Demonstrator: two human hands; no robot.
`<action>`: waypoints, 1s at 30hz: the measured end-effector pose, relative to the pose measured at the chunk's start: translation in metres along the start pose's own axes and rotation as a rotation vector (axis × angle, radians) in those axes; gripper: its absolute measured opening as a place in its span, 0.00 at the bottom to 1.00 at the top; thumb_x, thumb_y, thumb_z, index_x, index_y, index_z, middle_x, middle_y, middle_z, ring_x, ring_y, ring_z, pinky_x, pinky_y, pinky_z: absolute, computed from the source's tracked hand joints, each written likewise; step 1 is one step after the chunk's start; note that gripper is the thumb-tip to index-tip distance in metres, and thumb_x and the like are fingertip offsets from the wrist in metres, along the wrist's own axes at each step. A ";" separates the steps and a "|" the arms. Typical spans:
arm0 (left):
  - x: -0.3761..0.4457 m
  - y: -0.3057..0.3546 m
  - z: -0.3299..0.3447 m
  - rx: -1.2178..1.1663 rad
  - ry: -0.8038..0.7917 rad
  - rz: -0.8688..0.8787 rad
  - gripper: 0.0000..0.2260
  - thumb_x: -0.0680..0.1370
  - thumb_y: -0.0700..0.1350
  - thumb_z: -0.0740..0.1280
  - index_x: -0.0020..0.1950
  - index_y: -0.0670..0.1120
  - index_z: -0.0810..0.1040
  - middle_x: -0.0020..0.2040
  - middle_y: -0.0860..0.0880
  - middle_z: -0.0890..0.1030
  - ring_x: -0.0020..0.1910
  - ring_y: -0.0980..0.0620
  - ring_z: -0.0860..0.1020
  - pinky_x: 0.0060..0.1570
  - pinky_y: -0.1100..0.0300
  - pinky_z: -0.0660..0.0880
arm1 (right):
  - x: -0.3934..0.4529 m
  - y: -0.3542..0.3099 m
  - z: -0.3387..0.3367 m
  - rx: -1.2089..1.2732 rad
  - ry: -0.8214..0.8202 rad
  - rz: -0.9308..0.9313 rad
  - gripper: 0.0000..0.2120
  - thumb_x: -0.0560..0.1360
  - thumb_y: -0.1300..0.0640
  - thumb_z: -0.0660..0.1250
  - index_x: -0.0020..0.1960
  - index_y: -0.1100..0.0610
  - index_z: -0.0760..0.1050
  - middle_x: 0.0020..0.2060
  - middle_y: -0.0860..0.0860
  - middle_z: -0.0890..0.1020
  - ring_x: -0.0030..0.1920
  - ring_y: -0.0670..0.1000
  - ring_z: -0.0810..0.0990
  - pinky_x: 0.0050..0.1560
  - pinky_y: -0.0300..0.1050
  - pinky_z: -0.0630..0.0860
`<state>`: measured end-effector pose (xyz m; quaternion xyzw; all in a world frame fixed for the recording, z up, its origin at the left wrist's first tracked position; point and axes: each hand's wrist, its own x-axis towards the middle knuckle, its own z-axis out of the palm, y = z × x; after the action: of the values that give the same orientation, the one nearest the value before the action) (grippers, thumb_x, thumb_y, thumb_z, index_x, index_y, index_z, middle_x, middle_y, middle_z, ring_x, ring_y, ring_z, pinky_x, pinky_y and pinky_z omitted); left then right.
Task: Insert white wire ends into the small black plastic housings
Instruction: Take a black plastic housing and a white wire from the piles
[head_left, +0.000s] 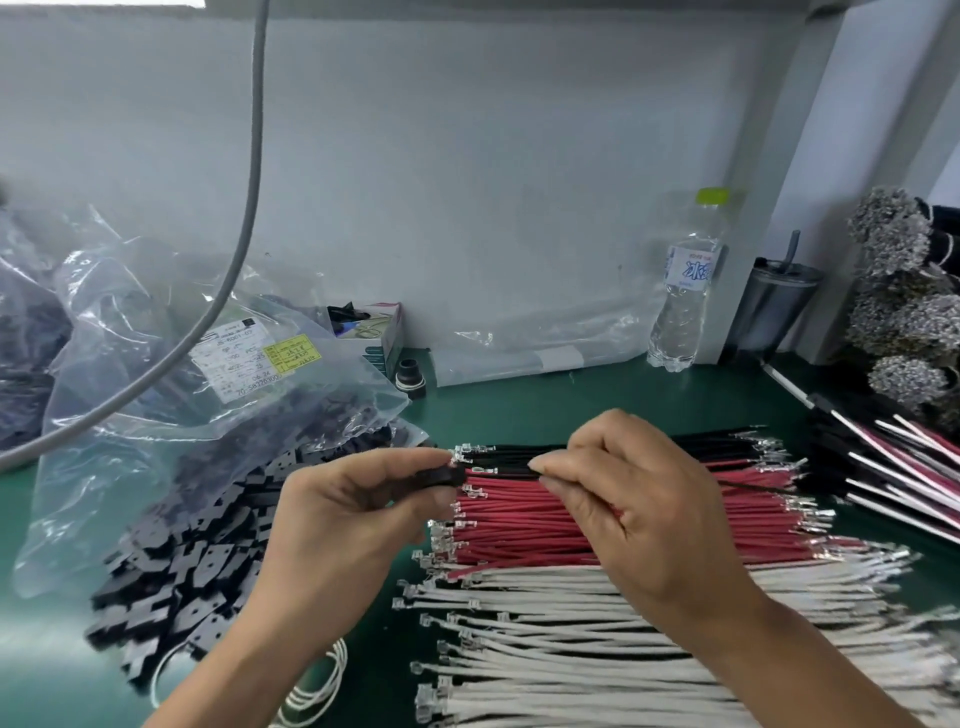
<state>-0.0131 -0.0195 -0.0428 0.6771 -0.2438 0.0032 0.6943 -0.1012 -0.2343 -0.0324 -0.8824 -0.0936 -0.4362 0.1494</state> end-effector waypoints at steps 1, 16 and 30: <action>-0.001 0.000 0.001 0.002 -0.019 -0.015 0.13 0.65 0.42 0.79 0.47 0.55 0.89 0.40 0.46 0.88 0.37 0.47 0.86 0.35 0.64 0.81 | -0.002 0.000 0.001 0.009 -0.008 0.005 0.07 0.78 0.55 0.69 0.49 0.55 0.86 0.39 0.46 0.77 0.38 0.47 0.75 0.36 0.40 0.74; -0.007 0.002 0.005 0.053 -0.066 -0.059 0.11 0.66 0.42 0.79 0.46 0.53 0.89 0.42 0.47 0.88 0.39 0.47 0.86 0.38 0.60 0.83 | -0.005 -0.002 -0.001 0.068 -0.055 0.045 0.07 0.78 0.53 0.69 0.48 0.52 0.86 0.39 0.45 0.77 0.39 0.45 0.75 0.36 0.41 0.74; -0.009 0.010 0.009 0.057 -0.144 -0.078 0.10 0.65 0.40 0.78 0.44 0.52 0.89 0.42 0.45 0.88 0.37 0.51 0.84 0.37 0.62 0.82 | -0.005 -0.001 -0.001 0.088 -0.065 0.017 0.06 0.76 0.53 0.72 0.47 0.54 0.87 0.38 0.46 0.77 0.40 0.49 0.75 0.35 0.46 0.74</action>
<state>-0.0272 -0.0238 -0.0371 0.7040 -0.2664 -0.0659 0.6550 -0.1048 -0.2340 -0.0358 -0.8894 -0.1098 -0.4017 0.1885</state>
